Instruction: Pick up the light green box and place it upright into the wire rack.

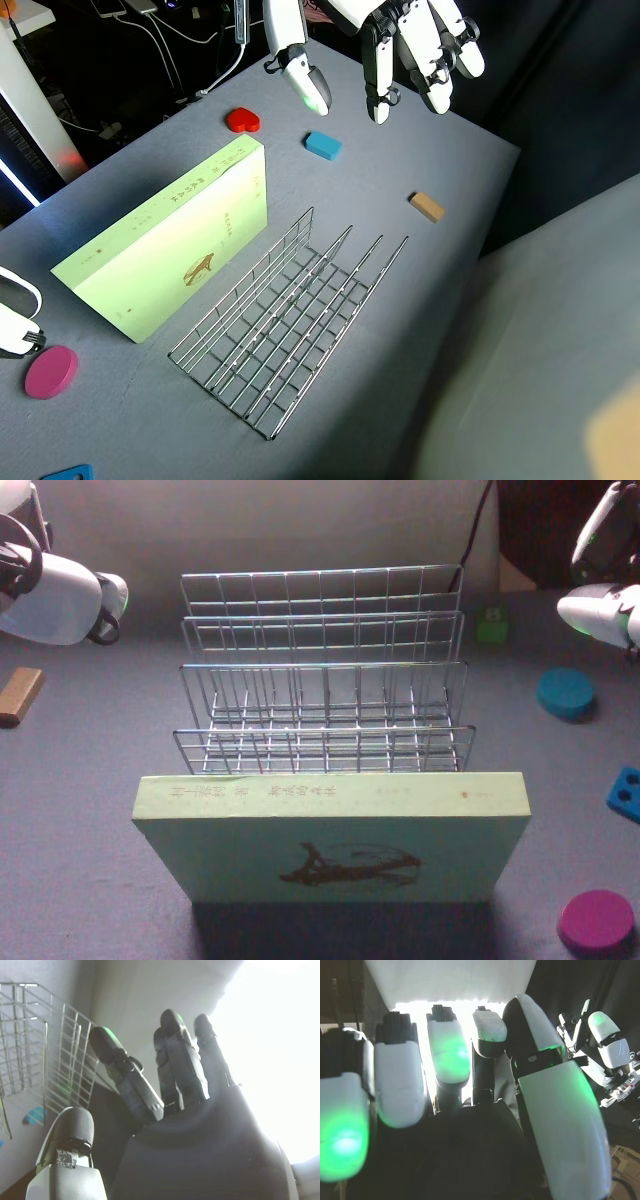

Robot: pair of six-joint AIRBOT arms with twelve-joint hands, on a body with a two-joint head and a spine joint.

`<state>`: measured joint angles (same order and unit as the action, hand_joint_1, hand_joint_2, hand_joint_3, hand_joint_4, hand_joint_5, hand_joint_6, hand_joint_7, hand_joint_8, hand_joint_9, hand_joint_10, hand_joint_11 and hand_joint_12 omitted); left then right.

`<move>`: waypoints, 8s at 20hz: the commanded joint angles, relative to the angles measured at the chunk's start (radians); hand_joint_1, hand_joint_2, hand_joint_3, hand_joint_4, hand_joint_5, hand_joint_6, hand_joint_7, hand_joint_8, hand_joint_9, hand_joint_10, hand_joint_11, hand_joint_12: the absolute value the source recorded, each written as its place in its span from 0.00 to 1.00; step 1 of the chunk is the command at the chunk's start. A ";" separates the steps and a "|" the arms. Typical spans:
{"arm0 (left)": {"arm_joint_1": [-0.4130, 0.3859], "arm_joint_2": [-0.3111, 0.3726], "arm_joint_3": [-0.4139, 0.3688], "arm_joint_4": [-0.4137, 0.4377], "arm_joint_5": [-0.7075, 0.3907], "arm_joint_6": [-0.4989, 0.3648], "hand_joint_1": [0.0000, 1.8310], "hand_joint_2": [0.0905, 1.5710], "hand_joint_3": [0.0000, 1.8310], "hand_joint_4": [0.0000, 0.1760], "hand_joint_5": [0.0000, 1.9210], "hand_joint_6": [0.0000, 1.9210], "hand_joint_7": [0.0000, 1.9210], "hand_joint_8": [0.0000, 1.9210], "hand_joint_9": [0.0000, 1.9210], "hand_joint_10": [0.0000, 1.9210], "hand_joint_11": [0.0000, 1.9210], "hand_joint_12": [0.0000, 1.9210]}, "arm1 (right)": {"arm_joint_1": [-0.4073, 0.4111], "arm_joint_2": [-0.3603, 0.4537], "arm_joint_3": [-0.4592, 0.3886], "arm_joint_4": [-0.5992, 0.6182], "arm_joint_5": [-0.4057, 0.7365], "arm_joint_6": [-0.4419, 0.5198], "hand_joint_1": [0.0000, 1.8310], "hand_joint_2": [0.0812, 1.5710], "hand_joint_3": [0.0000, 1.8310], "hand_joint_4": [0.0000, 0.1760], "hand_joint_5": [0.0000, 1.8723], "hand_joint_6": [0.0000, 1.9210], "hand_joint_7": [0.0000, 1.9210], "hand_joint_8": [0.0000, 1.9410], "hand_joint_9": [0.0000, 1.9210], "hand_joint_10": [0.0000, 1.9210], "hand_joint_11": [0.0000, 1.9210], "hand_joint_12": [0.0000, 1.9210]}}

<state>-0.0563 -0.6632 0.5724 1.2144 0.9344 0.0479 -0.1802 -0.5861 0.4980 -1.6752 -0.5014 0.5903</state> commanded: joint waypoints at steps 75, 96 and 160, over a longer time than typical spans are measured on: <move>-0.021 0.117 0.103 0.053 -0.180 0.331 0.09 0.71 0.00 0.18 0.10 0.00 0.09 0.00 0.09 0.00 0.00 0.35 | 0.023 -0.601 0.084 0.664 -0.313 -0.400 0.74 0.72 0.00 0.00 0.42 0.56 0.50 0.54 0.43 0.73 0.40 0.74; -0.018 0.119 0.098 0.045 -0.175 0.332 0.09 0.72 0.00 0.18 0.11 0.00 0.09 0.00 0.09 0.00 0.00 0.35 | 0.376 -0.520 0.065 0.656 -0.395 -0.476 0.74 0.74 0.00 0.00 0.40 0.58 0.47 0.59 0.42 0.76 0.40 0.76; -0.016 0.119 0.103 0.006 -0.147 0.335 0.10 0.72 0.00 0.19 0.12 0.00 0.10 0.00 0.10 0.00 0.00 0.34 | -0.069 -0.767 0.432 0.193 -0.315 0.081 0.74 0.74 0.00 0.00 0.39 0.59 0.47 0.60 0.41 0.76 0.40 0.75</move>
<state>-0.0654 -0.5499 0.6750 1.1423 0.8154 0.3767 -0.2546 -1.3510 0.9253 -1.4033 -0.8181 0.6601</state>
